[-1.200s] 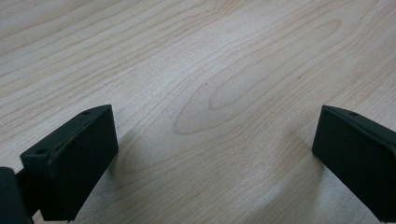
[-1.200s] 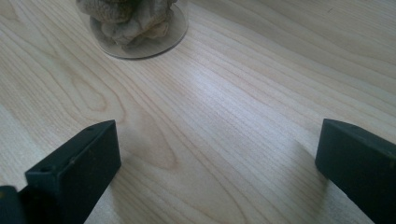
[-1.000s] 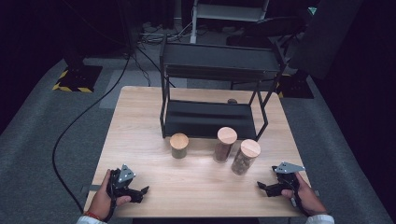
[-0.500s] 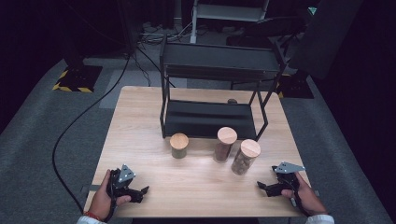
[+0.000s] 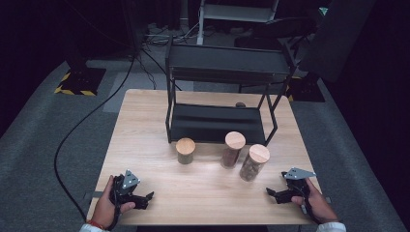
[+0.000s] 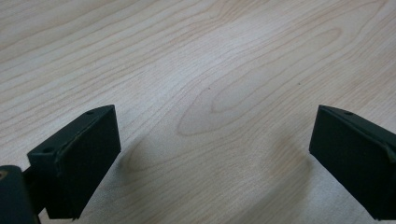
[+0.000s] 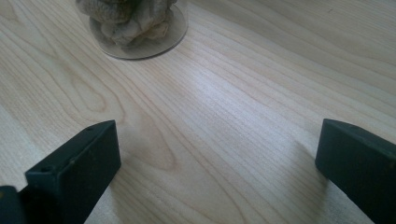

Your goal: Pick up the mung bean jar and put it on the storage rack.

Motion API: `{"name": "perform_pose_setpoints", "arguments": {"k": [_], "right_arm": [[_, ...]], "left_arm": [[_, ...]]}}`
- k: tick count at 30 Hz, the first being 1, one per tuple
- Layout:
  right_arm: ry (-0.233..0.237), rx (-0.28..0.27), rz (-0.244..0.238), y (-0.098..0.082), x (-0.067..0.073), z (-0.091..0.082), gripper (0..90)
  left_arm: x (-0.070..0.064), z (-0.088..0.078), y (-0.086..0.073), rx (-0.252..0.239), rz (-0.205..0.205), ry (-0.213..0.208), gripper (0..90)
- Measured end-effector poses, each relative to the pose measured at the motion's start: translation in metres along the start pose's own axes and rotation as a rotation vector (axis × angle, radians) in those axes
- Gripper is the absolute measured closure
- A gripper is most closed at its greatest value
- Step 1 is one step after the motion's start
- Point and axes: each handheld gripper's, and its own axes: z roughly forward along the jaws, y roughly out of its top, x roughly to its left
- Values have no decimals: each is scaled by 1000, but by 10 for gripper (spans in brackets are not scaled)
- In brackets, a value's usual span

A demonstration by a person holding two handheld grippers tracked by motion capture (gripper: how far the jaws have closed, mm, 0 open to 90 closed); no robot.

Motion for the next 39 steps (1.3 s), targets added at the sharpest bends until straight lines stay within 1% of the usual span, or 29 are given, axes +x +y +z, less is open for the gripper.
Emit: {"name": "perform_pose_setpoints", "arguments": {"k": [4, 9, 13, 17, 20, 28, 35, 38, 39], "right_arm": [[0, 0, 0, 0, 0, 0, 0], [0, 0, 0, 0, 0, 0, 0], [0, 0, 0, 0, 0, 0, 0], [0, 0, 0, 0, 0, 0, 0], [0, 0, 0, 0, 0, 0, 0], [0, 0, 0, 0, 0, 0, 0], [0, 0, 0, 0, 0, 0, 0], [0, 0, 0, 0, 0, 0, 0], [0, 0, 0, 0, 0, 0, 0]], "left_arm": [[-1, -2, 0, -8, -2, -1, 16], [-5, -2, 0, -9, 13, 4, 16], [-5, -2, 1, -11, 15, -1, 16], [-6, -2, 0, -23, 11, -5, 16], [-7, -1, 2, -25, 22, -13, 16], [-10, 1, 6, -27, 37, -18, 16], [-12, 3, 9, -29, 40, -26, 16], [-12, 5, 12, -23, 51, -25, 16], [-12, 6, 13, -25, 49, -28, 16]]}}
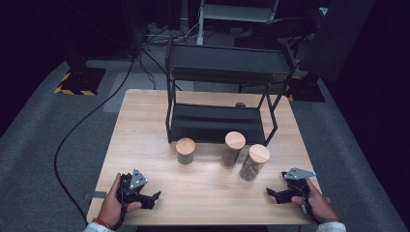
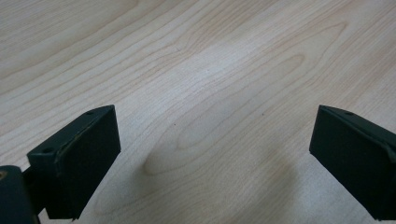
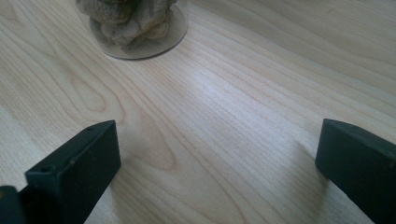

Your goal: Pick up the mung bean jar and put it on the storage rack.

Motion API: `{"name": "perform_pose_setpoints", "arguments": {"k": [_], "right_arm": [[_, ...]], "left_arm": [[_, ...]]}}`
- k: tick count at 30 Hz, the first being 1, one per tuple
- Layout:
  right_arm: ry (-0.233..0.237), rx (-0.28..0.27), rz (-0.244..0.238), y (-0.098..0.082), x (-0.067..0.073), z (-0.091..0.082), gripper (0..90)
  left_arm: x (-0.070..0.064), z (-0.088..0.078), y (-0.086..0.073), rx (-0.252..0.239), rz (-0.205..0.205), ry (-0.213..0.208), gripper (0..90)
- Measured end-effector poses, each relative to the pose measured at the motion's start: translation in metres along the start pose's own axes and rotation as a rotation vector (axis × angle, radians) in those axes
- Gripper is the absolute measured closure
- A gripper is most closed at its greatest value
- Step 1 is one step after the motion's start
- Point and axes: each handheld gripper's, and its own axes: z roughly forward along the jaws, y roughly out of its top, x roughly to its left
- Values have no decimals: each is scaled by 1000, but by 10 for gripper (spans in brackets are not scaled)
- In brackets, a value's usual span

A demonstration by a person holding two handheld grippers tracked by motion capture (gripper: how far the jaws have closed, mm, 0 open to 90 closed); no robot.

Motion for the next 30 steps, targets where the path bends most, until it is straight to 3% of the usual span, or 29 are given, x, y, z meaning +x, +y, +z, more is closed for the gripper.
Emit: {"name": "perform_pose_setpoints", "arguments": {"k": [30], "right_arm": [[0, 0, 0, 0, 0, 0, 0]], "left_arm": [[-4, 10, 23, -49, 30, -41, 15]]}}
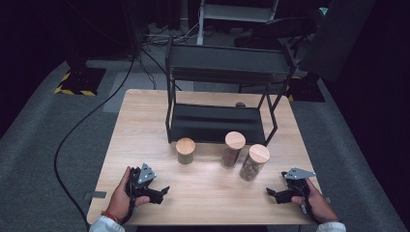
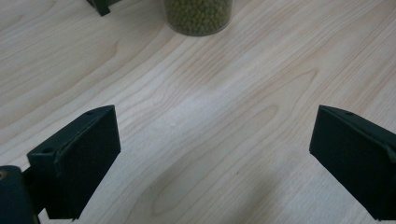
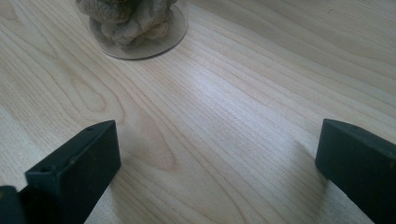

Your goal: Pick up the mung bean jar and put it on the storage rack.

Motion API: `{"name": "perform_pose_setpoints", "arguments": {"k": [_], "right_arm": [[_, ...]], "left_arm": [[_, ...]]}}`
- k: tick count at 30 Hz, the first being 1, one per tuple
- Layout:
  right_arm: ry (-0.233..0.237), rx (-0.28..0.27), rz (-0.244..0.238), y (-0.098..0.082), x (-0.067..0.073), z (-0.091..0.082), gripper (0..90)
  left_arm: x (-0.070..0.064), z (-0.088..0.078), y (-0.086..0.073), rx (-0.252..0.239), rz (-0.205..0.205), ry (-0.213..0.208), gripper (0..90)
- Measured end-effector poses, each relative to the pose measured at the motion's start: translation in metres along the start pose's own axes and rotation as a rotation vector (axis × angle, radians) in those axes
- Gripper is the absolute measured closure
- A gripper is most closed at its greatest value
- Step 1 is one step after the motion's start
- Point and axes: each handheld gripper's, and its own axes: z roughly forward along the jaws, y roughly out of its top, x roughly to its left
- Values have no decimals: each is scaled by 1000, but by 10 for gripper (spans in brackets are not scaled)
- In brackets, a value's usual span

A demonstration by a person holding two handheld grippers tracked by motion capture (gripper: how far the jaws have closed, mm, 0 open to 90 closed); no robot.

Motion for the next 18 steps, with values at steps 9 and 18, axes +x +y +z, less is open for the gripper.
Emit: {"name": "perform_pose_setpoints", "arguments": {"k": [9, 18], "right_arm": [[0, 0, 0, 0, 0, 0, 0], [1, 0, -1, 0, 0, 0, 0]], "left_arm": [[-1, 10, 16, -27, 25, -20, 15], [-1, 21, 27, -67, 9, -42, 15]]}}
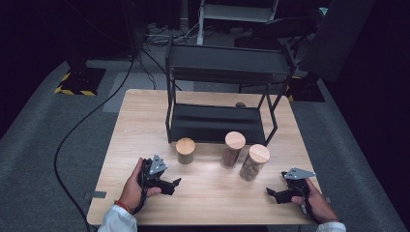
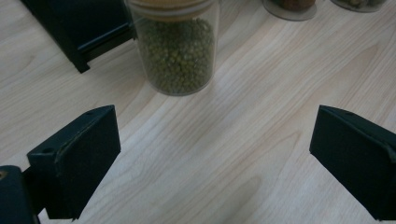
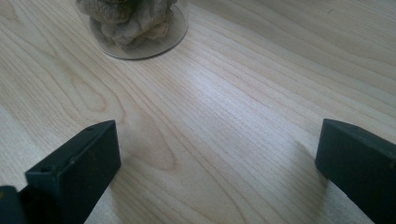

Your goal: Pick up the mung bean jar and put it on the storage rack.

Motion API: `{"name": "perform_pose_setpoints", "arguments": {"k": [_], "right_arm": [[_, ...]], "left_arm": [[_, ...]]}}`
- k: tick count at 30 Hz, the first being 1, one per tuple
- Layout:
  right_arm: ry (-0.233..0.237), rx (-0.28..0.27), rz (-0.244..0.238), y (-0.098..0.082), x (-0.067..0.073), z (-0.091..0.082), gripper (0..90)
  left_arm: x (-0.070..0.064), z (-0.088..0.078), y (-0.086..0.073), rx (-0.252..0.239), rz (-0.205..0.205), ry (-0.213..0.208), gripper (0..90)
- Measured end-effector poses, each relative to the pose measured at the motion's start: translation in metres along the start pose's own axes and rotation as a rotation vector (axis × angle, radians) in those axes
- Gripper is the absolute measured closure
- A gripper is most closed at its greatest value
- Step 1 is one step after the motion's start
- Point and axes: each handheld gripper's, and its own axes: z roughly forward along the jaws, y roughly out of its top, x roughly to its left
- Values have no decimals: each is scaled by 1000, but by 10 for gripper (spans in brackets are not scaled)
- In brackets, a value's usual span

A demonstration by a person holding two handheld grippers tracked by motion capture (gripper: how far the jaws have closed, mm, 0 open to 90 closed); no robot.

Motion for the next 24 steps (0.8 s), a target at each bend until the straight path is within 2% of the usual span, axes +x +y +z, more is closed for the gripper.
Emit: {"name": "perform_pose_setpoints", "arguments": {"k": [12, 24], "right_arm": [[0, 0, 0, 0, 0, 0, 0], [0, 0, 0, 0, 0, 0, 0]], "left_arm": [[2, 9, 12, -21, 10, -19, 15], [3, 16, 16, -29, -1, -21, 15]]}}
